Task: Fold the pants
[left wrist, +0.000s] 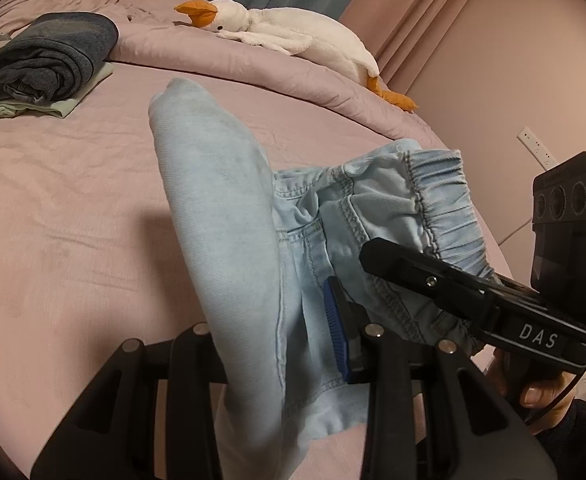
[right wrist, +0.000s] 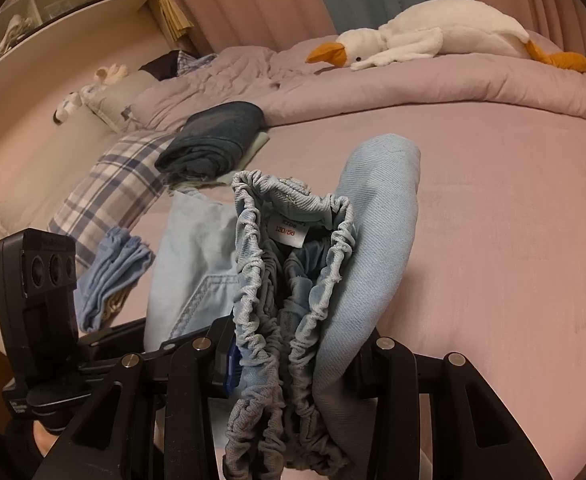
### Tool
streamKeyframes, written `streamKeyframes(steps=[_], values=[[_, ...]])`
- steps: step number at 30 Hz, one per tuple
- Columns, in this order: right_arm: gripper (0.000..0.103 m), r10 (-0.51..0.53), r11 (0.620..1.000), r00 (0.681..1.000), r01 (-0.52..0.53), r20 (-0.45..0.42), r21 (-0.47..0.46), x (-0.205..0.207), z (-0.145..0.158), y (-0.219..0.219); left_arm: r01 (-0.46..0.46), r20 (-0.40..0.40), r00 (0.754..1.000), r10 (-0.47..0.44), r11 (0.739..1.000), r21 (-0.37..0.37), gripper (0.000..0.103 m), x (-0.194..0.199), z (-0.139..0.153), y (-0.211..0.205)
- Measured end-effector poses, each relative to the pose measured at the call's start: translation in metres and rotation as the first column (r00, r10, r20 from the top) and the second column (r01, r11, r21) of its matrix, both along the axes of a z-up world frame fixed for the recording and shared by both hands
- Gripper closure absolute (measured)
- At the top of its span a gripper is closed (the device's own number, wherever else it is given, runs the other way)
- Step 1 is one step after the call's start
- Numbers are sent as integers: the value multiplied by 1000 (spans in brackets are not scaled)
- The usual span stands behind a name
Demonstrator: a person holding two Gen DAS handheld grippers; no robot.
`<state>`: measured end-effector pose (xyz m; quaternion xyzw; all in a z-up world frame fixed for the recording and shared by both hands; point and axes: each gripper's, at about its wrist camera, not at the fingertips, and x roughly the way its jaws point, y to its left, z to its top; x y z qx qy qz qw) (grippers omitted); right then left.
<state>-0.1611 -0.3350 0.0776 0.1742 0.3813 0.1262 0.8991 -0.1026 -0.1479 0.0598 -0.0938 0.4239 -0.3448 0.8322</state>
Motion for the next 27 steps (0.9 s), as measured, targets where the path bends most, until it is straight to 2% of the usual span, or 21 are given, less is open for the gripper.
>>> streamKeyframes(steps=[27], values=[[61, -40, 999, 999, 40, -17, -3, 28, -9, 6, 14, -9, 1000, -14, 1000, 15, 69, 46, -13, -19]])
